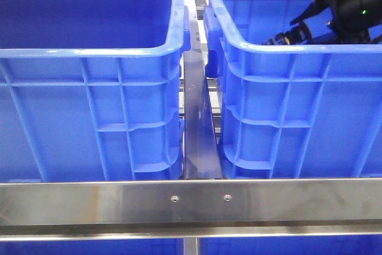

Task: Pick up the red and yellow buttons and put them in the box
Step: 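Carry the red button with the right gripper down into the empty bin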

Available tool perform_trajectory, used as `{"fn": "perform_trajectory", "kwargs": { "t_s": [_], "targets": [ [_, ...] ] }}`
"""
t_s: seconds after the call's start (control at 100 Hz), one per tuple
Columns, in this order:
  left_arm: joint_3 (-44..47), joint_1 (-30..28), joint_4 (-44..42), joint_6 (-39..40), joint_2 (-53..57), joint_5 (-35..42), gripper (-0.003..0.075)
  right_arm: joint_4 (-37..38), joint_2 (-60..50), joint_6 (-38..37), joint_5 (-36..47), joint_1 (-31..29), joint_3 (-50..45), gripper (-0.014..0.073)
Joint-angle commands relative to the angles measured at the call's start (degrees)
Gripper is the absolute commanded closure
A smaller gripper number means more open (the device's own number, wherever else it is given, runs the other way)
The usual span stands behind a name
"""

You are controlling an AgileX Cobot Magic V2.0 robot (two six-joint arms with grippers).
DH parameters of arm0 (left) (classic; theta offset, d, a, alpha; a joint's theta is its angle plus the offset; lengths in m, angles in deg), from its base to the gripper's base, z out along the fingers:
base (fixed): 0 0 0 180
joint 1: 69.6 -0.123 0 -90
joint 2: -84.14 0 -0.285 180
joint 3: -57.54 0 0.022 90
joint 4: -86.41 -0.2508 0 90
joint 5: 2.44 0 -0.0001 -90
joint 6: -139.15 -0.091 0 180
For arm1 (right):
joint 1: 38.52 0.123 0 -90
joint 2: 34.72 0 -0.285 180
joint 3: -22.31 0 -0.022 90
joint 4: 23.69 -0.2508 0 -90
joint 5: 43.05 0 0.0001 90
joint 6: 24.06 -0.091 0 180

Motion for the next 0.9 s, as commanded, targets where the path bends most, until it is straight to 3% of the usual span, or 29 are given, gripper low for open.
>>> {"fn": "perform_trajectory", "kwargs": {
  "t_s": [0.0, 0.61, 0.89],
  "targets": [
    [-1.51, -0.09, 1.79, 0.46, -0.48, 3.77, 0.0739, -3.17, -2.02, 0.76, -2.67, -0.39, 2.38, 0.048],
    [-1.51, -0.09, 1.79, 0.46, -0.48, 3.77, 0.0739, -3.17, 0.4, 0.76, 4.09, -0.39, 3.49, 0.0475],
    [-1.51, -0.09, 1.79, 0.46, -0.48, 3.77, 0.0739, -3.17, 0.4, 0.76, 4.33, -0.39, 3.49, 0.0288]
  ]
}}
